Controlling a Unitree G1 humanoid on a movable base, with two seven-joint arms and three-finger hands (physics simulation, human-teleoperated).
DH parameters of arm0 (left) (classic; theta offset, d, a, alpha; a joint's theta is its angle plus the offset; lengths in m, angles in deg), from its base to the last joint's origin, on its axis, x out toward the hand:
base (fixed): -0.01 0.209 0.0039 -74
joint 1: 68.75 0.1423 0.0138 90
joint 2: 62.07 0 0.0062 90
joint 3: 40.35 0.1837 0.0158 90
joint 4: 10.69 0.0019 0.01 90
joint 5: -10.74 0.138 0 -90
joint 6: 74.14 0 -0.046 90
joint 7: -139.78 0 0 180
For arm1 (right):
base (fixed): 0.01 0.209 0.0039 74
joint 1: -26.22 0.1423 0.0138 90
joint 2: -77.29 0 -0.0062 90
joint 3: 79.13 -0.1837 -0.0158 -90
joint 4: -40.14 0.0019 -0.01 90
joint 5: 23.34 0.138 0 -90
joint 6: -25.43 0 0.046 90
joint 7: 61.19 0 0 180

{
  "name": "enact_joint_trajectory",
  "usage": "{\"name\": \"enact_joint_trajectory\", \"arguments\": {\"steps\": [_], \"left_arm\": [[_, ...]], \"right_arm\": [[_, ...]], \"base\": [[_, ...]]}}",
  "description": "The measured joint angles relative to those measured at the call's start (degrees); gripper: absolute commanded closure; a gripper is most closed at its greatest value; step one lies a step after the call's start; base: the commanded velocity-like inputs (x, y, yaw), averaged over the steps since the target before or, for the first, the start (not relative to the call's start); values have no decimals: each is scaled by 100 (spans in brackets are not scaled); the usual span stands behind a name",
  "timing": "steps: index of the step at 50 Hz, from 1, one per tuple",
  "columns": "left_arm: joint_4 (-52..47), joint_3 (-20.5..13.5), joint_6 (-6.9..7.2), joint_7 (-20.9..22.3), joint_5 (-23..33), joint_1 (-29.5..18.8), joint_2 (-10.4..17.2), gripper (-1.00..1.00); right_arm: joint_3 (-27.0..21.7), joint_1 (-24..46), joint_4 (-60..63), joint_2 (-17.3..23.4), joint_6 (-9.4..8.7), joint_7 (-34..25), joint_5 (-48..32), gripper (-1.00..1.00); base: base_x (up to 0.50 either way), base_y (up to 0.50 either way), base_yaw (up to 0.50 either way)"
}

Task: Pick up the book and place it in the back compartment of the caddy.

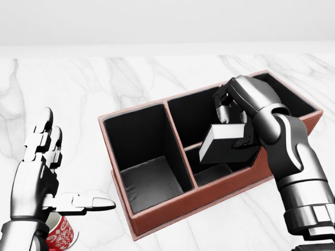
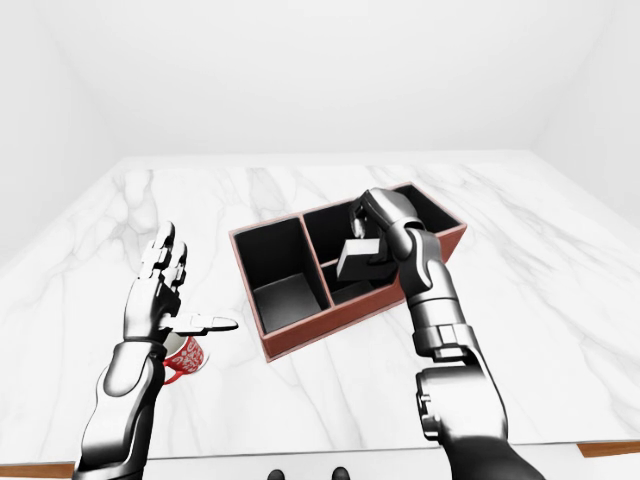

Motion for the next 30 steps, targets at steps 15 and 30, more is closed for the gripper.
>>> {"name": "enact_joint_trajectory", "arguments": {"steps": [15, 30], "left_arm": [[-12, 7, 0, 0, 9, 3, -4, -100], [-16, 16, 0, -6, 12, -7, -6, -100]], "right_arm": [[37, 63, -217, -17, 0, 91, -27, 100], [82, 151, -405, -56, 0, 163, -67, 100]], "base": [[0, 0, 0], [0, 0, 0]]}}
